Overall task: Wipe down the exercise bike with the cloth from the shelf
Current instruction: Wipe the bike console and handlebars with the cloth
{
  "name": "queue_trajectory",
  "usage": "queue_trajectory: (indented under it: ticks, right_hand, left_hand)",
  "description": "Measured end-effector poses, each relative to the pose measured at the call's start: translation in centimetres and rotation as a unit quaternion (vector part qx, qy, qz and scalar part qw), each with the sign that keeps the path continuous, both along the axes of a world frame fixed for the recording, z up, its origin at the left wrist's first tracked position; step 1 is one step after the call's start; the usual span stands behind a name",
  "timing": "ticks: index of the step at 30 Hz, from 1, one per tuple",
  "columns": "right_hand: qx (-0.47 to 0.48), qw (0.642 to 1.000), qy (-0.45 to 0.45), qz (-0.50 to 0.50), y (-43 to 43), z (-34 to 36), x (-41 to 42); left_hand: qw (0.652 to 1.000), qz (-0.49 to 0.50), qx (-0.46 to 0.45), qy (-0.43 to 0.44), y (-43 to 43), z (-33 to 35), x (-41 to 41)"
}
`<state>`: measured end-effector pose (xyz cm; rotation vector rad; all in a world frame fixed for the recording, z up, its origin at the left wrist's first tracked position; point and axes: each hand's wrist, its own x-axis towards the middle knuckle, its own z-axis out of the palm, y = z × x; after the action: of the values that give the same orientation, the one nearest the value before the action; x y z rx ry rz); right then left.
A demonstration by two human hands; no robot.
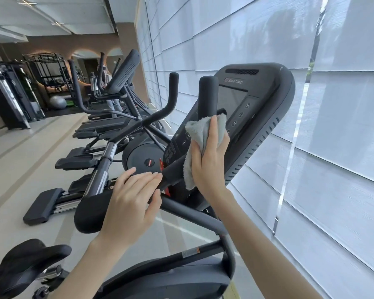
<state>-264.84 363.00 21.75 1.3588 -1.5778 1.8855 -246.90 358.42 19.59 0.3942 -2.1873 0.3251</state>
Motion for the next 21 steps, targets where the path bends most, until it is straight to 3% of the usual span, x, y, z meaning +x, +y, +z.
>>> queue_trajectory:
  ticks: [4,7,11,21]
  right_hand:
    - [-0.012,0.995,0.08,-0.051,-0.4,6.6,-2.9]
    - [-0.03,0.996,0.077,-0.024,-0.7,9.1,-4.2]
    - [-0.081,0.996,-0.024,0.022,-0.8,6.6,-3.7]
    - [-0.102,0.987,-0.124,-0.015,-1.1,-1.2,2.1]
  left_hand:
    - [1.0,-0.012,0.01,-0.005,-0.2,0.6,0.4]
    - [1.0,-0.021,0.019,-0.011,-0.2,1.0,0.5]
    - [0.999,-0.027,0.022,-0.005,-0.2,1.0,0.7]
    - [0.998,-0.055,0.018,-0.025,-0.8,0.9,1.1]
